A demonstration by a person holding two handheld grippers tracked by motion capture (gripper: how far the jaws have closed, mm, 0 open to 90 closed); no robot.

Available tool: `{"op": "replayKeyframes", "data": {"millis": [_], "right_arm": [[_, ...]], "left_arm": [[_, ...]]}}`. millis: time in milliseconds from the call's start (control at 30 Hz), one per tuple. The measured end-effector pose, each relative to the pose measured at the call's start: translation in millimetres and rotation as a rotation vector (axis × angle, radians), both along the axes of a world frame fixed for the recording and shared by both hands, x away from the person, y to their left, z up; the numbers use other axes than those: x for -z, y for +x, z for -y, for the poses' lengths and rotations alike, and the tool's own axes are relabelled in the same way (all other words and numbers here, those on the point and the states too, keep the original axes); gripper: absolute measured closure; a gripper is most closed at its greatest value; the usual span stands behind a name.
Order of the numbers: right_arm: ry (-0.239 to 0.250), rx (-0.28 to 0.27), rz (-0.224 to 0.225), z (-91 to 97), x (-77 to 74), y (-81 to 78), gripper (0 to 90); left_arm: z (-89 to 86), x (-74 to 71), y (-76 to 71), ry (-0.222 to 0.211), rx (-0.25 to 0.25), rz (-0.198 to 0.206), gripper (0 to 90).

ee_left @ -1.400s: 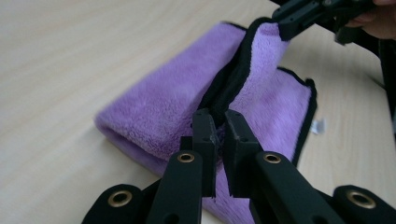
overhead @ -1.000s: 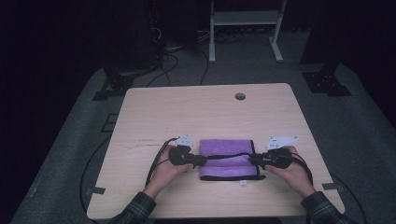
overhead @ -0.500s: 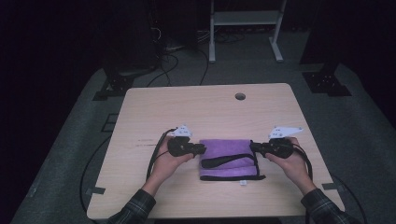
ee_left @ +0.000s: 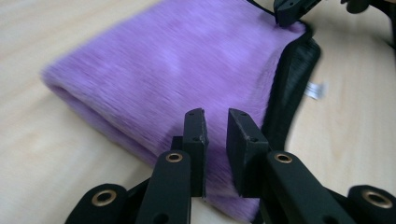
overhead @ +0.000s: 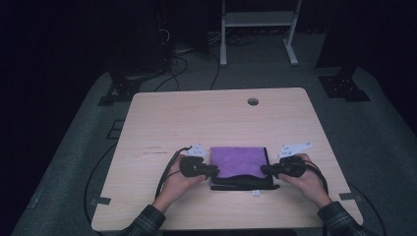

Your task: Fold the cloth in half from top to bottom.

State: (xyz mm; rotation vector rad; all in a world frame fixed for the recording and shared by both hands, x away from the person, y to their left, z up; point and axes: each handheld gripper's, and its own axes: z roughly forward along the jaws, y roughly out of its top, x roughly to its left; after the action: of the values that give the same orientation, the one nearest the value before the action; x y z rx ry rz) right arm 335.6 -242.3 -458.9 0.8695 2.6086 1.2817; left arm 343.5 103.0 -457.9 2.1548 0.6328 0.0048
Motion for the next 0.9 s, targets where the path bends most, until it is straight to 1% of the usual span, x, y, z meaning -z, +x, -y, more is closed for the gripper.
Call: {"op": "replayKeyframes", "data": {"millis": [67,100,167,200,267,333,367,467,500,533,567,633,667,700,733,767,800,833,900], "right_arm": [[-0.015,-0.018,-0.009,-0.6,2.3,-8.7,86.7],[-0.027,-0.028,-0.008,-1.1,3.9,-12.6,86.7],[-0.05,-0.045,-0.001,-1.7,6.2,-19.4,86.9],[-0.055,-0.044,-0.001,-1.9,6.6,-21.8,86.9],[-0.084,-0.051,0.018,-3.4,7.8,-24.5,87.0],[-0.112,-0.058,0.038,-6.5,8.2,-25.6,87.0],[-0.117,-0.059,0.044,-7.0,7.5,-25.8,86.4],[-0.097,-0.046,0.06,-3.3,5.2,-25.8,76.3],[-0.083,-0.035,0.059,-0.6,4.0,-25.5,70.9],[-0.065,-0.014,0.075,3.1,2.9,-24.5,64.7],[-0.063,0.001,0.084,5.3,2.5,-23.8,61.1],[-0.056,0.056,0.102,11.5,1.9,-20.3,50.7],[-0.044,0.076,0.104,13.6,1.8,-19.1,47.5],[-0.043,0.09,0.11,15.8,1.7,-17.8,43.9],[-0.042,0.11,0.117,17.6,1.7,-16.6,39.7],[-0.041,0.128,0.118,19.5,1.6,-15.5,37.4],[-0.041,0.147,0.119,21.6,1.6,-14.6,35.1],[-0.04,0.17,0.128,24.3,1.4,-13.7,31.9],[-0.043,0.205,0.135,28.6,1.1,-12.8,29.9]], "left_arm": [[-0.6,2.8,-7.6,0.015,0.015,-0.004,77.3],[-1.3,4.0,-10.1,0.013,0.016,-0.008,77.2],[-3.0,6.1,-12.7,0.024,0.022,-0.012,77.2],[-3.4,7.3,-13.4,0.031,0.02,-0.012,77.3],[-2.5,10.1,-14.0,0.035,0.022,-0.009,77.3],[-1.6,8.9,-14.6,0.047,0.026,-0.003,76.8],[-1.3,7.8,-15.4,0.043,0.025,-0.006,74.8],[-2.9,3.7,-17.1,0.042,0.023,0.008,68.4],[-4.4,1.6,-18.1,0.04,0.016,0.019,65.4],[-5.8,0.3,-18.5,0.038,0.011,0.027,59.6],[-8.7,-1.3,-19.0,0.04,-0.004,0.045,55.5],[-14.8,-3.4,-18.8,0.045,-0.036,0.067,44.8],[-18.5,-4.2,-18.6,0.045,-0.053,0.082,40.7],[-22.5,-5.0,-18.3,0.048,-0.071,0.094,38.1],[-26.6,-5.7,-17.8,0.04,-0.091,0.101,34.9],[-30.9,-6.7,-17.4,0.04,-0.111,0.102,31.7],[-36.5,-7.9,-17.3,0.04,-0.131,0.112,29.5],[-40.0,-8.6,-17.2,0.042,-0.141,0.119,27.6],[-49.0,-9.5,-17.5,0.046,-0.167,0.132,25.2]]}}
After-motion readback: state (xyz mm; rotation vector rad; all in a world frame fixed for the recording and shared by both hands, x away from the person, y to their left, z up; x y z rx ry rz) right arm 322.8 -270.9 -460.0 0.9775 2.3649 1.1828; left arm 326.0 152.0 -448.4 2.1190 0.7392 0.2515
